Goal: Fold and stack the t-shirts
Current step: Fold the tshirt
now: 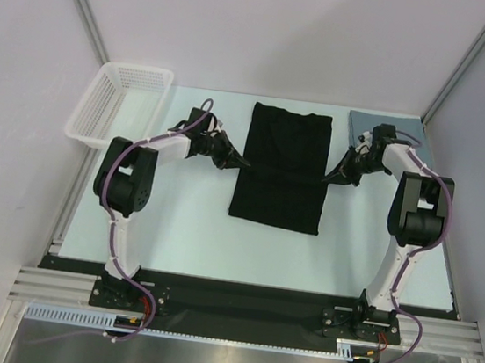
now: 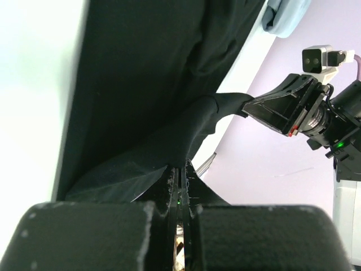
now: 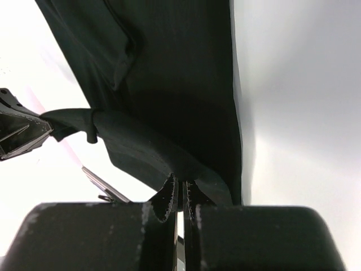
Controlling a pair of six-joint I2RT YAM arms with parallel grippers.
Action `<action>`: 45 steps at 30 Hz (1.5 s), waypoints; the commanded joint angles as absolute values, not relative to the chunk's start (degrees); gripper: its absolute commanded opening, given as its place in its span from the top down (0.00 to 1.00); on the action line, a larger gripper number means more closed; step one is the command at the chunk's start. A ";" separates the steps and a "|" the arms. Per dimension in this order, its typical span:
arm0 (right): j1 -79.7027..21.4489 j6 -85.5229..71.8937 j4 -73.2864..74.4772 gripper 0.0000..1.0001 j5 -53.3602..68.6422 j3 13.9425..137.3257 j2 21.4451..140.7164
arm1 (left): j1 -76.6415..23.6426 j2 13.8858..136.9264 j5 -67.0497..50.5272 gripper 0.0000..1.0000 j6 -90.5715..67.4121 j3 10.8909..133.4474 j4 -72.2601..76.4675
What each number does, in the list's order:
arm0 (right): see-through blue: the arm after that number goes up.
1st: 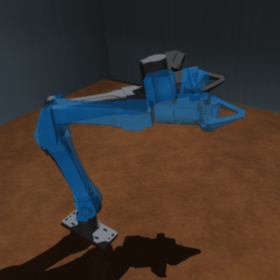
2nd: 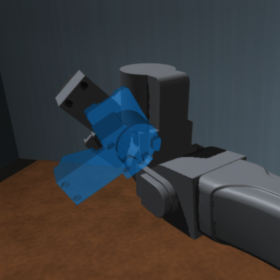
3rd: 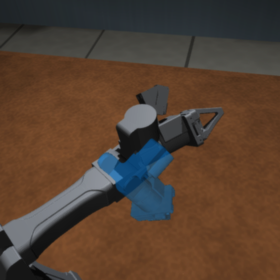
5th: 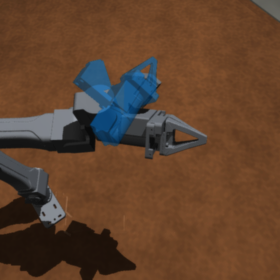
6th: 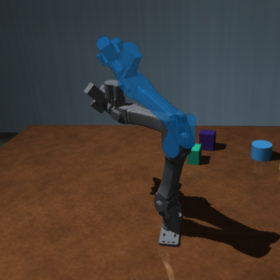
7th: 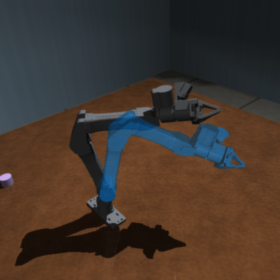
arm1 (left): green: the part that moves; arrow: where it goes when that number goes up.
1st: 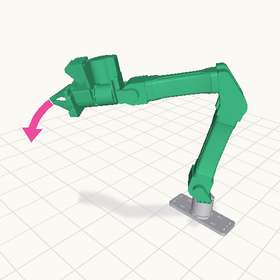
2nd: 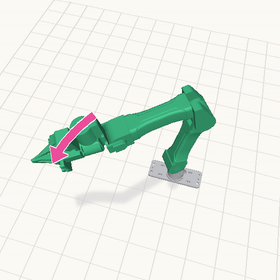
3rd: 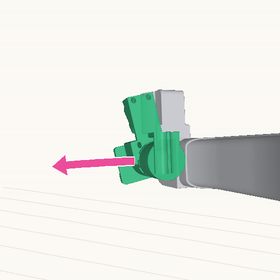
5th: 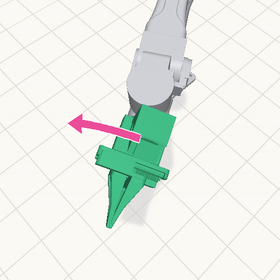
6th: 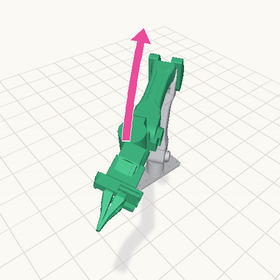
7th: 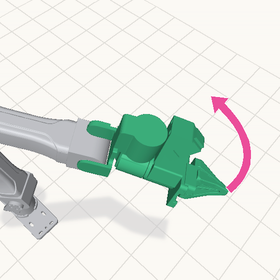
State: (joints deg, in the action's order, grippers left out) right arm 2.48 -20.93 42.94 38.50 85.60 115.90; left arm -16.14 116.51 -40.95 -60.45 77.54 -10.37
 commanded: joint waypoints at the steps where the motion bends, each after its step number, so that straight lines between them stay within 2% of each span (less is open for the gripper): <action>1: 2.64 -20.04 43.24 0.99 40.34 89.12 117.77 | -15.03 117.50 -42.10 1.00 -60.64 80.94 -9.40; 17: 2.64 -19.95 45.35 0.96 40.78 97.91 125.50 | -14.59 121.38 -39.90 1.00 -61.00 84.46 -10.72; 22: 2.64 -19.69 46.58 0.85 40.61 100.72 128.05 | -14.41 122.43 -38.76 0.98 -62.58 84.99 -10.98; 26: 3.16 -20.91 46.50 0.75 39.55 106.49 131.12 | -14.24 124.45 -35.17 0.78 -59.87 89.02 -14.66; 30: 4.22 -23.54 51.58 0.72 38.15 119.57 136.40 | -14.06 125.77 -25.34 0.69 -47.50 103.15 -28.10; 33: 3.69 -23.82 54.23 0.71 35.52 122.61 134.57 | -14.06 121.04 -20.84 0.64 -42.03 104.42 -32.86; 36: 1.86 -21.54 55.37 0.66 31.83 118.06 127.55 | -14.33 114.64 -22.22 0.62 -35.35 99.35 -35.16; 39: 0.36 -20.92 52.13 0.64 29.37 105.41 118.32 | -14.85 107.88 -26.44 0.59 -32.18 89.41 -33.50; 40: -1.39 -21.09 48.81 0.64 29.18 98.42 116.13 | -14.94 106.28 -27.93 0.60 -31.47 86.69 -30.53; 45: -6.94 -22.50 44.04 0.63 28.30 85.10 103.48 | -16.78 99.41 -36.47 0.60 -31.29 72.28 -22.16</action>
